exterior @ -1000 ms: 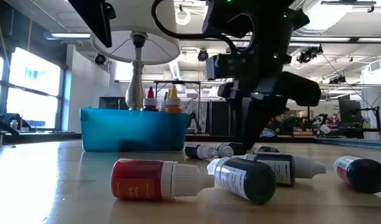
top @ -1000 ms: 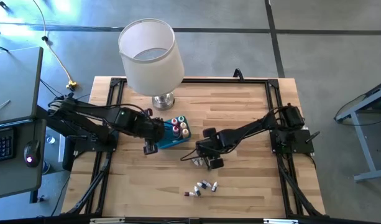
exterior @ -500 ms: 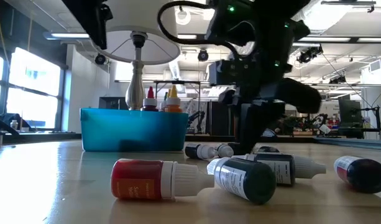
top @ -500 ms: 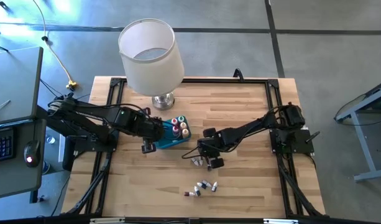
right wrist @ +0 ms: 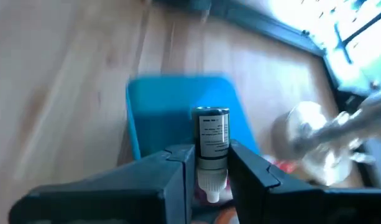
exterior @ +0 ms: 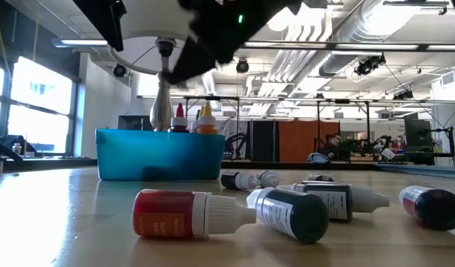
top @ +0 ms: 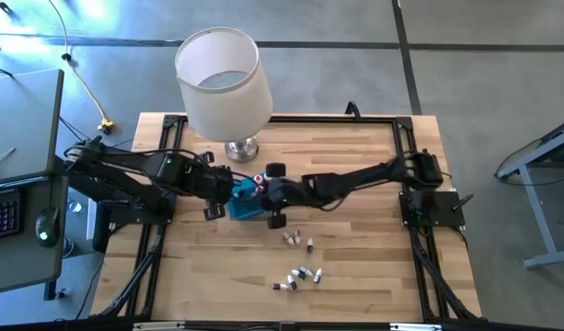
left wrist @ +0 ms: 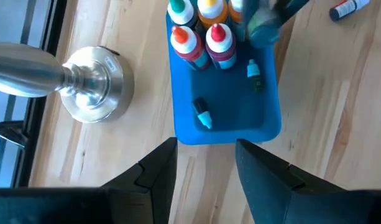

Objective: Pick & Place food coloring
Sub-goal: Put the small green food coloring bottle into the blue bin

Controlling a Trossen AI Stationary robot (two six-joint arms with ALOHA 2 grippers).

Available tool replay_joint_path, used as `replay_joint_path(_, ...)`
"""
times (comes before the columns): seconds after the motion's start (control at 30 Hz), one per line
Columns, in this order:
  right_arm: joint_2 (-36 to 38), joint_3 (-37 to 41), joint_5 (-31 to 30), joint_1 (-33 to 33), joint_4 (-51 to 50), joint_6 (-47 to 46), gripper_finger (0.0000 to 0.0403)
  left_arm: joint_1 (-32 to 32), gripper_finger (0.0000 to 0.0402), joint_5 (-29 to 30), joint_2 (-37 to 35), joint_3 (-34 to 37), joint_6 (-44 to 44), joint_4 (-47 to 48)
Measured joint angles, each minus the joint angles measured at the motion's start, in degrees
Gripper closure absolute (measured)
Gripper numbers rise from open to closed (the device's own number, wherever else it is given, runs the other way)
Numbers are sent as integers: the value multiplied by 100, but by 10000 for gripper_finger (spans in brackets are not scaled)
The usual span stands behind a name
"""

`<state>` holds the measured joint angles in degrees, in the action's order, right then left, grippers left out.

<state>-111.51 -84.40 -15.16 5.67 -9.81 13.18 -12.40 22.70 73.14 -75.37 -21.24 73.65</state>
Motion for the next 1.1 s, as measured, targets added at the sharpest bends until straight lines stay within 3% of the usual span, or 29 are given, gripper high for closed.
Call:
replay_joint_path(0.57,-465,4,471,-234,-162,139,330,2,243,240,-72,0,-25,124)
replay_joint_path(0.73,-627,0,59,-231,36,-54,330,2,244,240,-72,0,-112,124)
replay_joint_path(0.93,-766,-4,29,-193,106,132,326,1,244,209,-71,2,-155,132)
replay_joint_path(1.1,-728,4,26,-122,179,249,292,0,244,187,-72,2,-157,135)
